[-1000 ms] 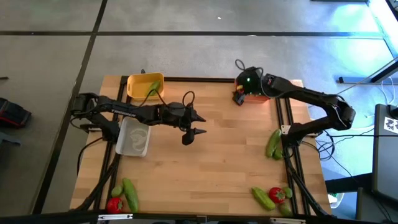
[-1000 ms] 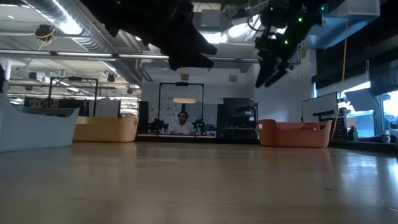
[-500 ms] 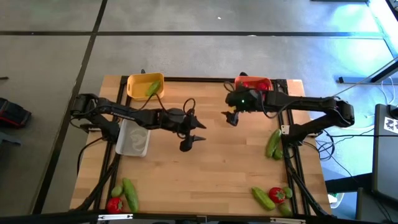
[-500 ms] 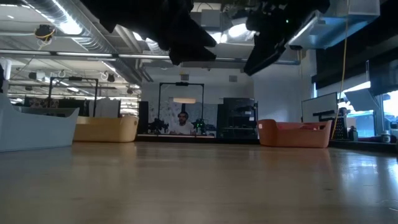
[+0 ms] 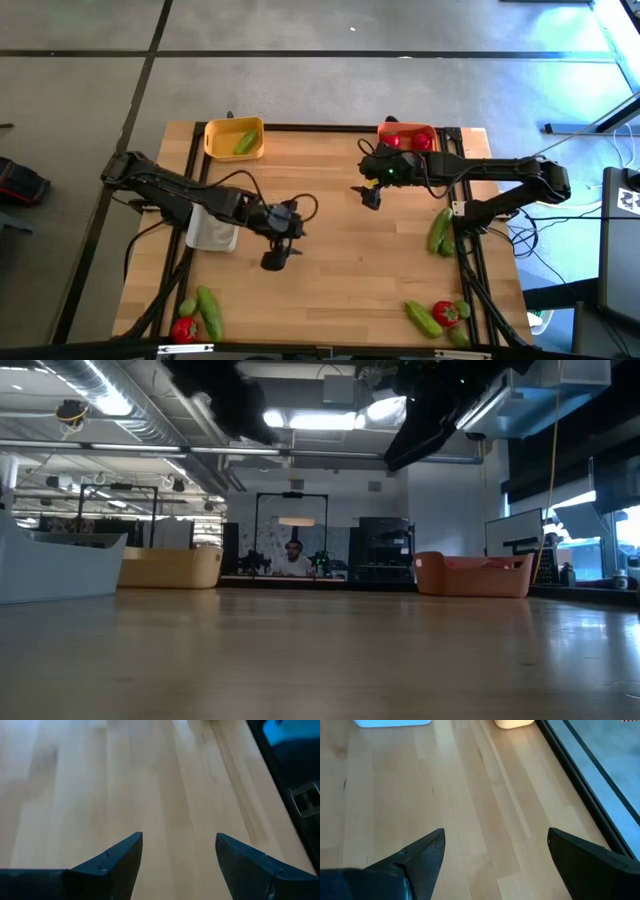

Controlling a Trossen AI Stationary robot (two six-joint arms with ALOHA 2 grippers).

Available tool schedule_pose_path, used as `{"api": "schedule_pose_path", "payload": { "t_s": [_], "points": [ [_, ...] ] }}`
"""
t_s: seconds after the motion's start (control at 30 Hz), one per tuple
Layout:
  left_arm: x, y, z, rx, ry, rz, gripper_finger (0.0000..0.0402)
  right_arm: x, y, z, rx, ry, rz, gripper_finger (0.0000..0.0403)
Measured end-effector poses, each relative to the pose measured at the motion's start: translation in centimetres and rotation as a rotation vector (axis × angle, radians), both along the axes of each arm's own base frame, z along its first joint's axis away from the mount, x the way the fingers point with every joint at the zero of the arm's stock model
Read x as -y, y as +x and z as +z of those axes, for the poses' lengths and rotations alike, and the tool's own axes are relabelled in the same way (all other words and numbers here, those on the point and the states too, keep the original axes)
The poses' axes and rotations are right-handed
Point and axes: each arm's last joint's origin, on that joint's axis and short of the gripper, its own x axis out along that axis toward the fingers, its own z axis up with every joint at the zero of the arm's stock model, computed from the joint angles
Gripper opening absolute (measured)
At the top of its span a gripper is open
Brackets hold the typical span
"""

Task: Sort produce into baskets
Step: Put the bottom left green cucumber into the yellow bin

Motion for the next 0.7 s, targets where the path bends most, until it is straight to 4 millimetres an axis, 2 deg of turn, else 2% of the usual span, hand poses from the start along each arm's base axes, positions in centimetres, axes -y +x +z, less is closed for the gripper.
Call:
{"api": "schedule_pose_path", "payload": {
  "t_s": [0.23, 0.43, 0.7],
  "points": [
    [3.5, -2.0, 0.8, -0.162, -0.058, -0.004, 0.0245, 0.0, 0.0, -0.1, -0.006, 0.001, 0.000, 0.0339],
    [6.4, -4.3, 0.3, -0.275, -0.060, -0.049, 0.0245, 0.0, 0.0, -0.1, -0.006, 0.000, 0.000, 0.0339],
    [9.8, -6.8, 0.2, -0.332, -0.075, -0.110, 0.0245, 0.0, 0.0, -0.1, -0.010, -0.007, 0.006, 0.0339]
  ]
}}
